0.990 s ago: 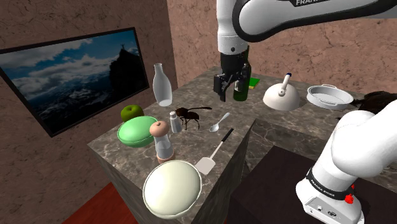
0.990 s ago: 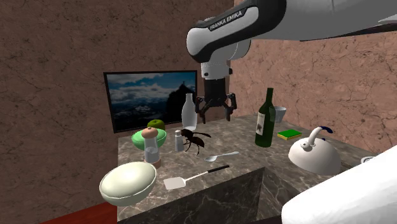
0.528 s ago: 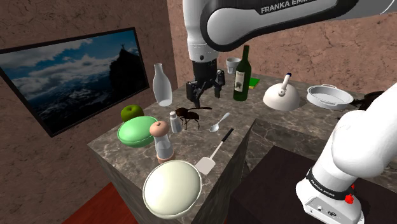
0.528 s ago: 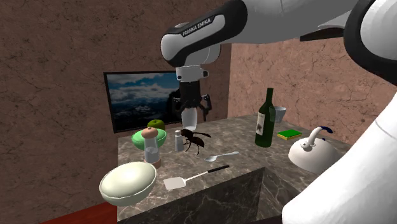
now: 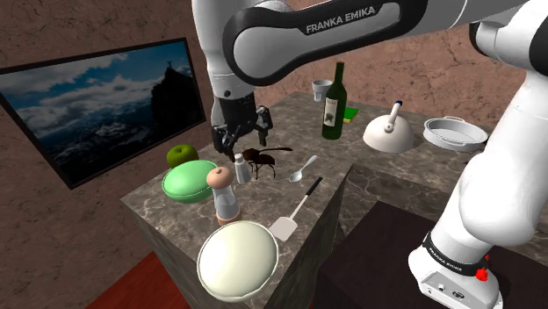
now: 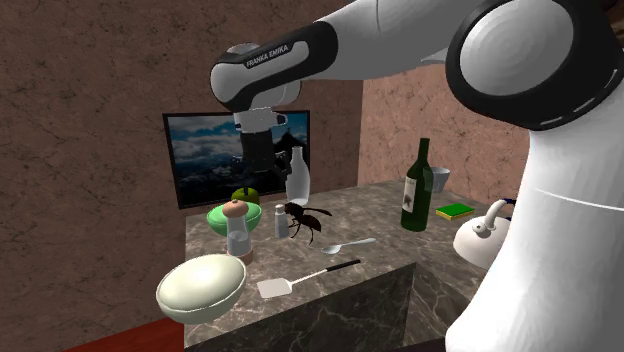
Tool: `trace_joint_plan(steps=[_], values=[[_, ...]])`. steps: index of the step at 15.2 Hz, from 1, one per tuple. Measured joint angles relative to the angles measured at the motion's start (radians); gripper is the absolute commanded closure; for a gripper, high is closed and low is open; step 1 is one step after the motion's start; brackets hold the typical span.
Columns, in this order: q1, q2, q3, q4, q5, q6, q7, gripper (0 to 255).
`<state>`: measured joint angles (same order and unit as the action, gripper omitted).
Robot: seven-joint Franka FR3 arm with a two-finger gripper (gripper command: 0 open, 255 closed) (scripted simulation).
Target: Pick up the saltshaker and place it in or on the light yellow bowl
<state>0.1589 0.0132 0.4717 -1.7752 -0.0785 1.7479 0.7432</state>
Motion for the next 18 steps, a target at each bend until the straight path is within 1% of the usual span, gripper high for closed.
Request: trace_joint_plan(steps=[3, 5, 6, 7, 9, 14, 18], values=[[0.037, 0.124, 0.025, 0.131, -0.064, -0.021, 0.067, 0], [0.069, 0.205, 0.034, 0.215, -0.109, -0.035, 0.106, 0], [0.094, 0.254, 0.039, 0.277, -0.134, -0.054, 0.130, 0], [0.106, 0.281, 0.040, 0.304, -0.149, -0.057, 0.141, 0], [0.112, 0.293, 0.039, 0.303, -0.156, -0.045, 0.149, 0], [0.105, 0.296, 0.036, 0.237, -0.160, 0.023, 0.156, 0], [0.103, 0.298, 0.034, 0.225, -0.161, 0.036, 0.155, 0]])
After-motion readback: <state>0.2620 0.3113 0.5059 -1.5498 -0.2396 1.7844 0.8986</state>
